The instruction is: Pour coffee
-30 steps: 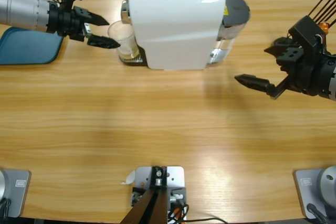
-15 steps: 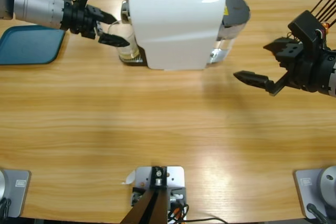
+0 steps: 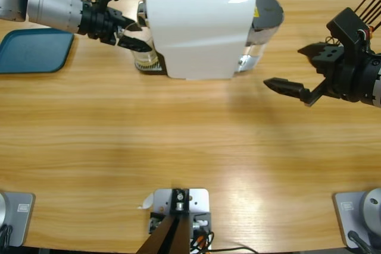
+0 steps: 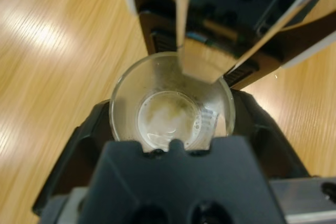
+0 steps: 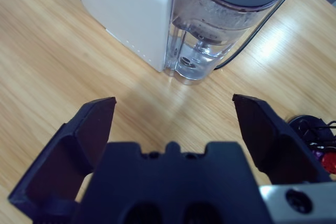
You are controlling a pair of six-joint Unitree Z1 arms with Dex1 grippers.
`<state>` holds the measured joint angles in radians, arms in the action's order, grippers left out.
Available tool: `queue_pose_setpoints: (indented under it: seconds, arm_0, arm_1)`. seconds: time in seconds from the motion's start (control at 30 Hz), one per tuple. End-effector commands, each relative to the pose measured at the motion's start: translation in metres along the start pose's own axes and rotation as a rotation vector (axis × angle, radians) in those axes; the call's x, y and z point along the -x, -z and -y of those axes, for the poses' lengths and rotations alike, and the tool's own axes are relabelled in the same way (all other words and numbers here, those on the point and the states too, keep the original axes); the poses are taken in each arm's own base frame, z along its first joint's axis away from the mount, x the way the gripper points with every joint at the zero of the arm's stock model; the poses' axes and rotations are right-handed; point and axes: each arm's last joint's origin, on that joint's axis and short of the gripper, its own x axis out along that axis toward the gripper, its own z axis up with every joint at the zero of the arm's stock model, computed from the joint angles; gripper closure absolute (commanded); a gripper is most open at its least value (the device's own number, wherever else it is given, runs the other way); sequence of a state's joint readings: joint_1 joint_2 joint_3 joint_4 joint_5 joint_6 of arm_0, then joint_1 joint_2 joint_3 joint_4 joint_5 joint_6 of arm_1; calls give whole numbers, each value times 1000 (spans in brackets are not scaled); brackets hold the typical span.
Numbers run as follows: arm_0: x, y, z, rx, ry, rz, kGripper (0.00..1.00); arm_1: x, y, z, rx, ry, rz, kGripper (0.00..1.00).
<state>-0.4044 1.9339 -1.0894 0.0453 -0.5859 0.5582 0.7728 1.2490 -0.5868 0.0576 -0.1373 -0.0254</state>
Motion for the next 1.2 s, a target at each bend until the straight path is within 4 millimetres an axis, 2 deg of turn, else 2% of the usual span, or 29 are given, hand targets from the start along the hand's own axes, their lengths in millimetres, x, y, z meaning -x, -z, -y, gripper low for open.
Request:
queue_pose_setpoints:
  seconds: [0.03,0.2,0.37,0.57,0.73,0.9,1.03,1.13,1.2]
  arm_0:
    - [-21,14,3,0,62,-46,1000]
    - [-13,22,6,2,63,-66,1000]
    - [5,25,8,11,37,-58,1000]
    - [41,26,9,27,-46,-30,1000]
    - [83,27,4,168,-262,-44,1000]
    - [129,44,-1,348,-520,-58,1000]
    - [159,77,-4,532,-747,-121,1000]
    - [171,92,-10,617,-844,-141,1000]
    - [169,101,-15,644,-857,-155,1000]
  arm_1:
    - [-8,7,-4,12,-26,-56,0]
    - [-7,7,-4,12,-26,-53,0]
    - [-7,7,-4,12,-25,-54,0]
    - [-6,7,-3,11,-22,-48,13]
    - [-2,7,-2,9,-18,-32,18]
    - [0,7,-2,8,-14,-27,18]
    - [-1,8,-2,9,-10,-30,18]
    - [0,8,-2,6,-10,-29,18]
    - [-1,8,-2,5,-10,-33,18]
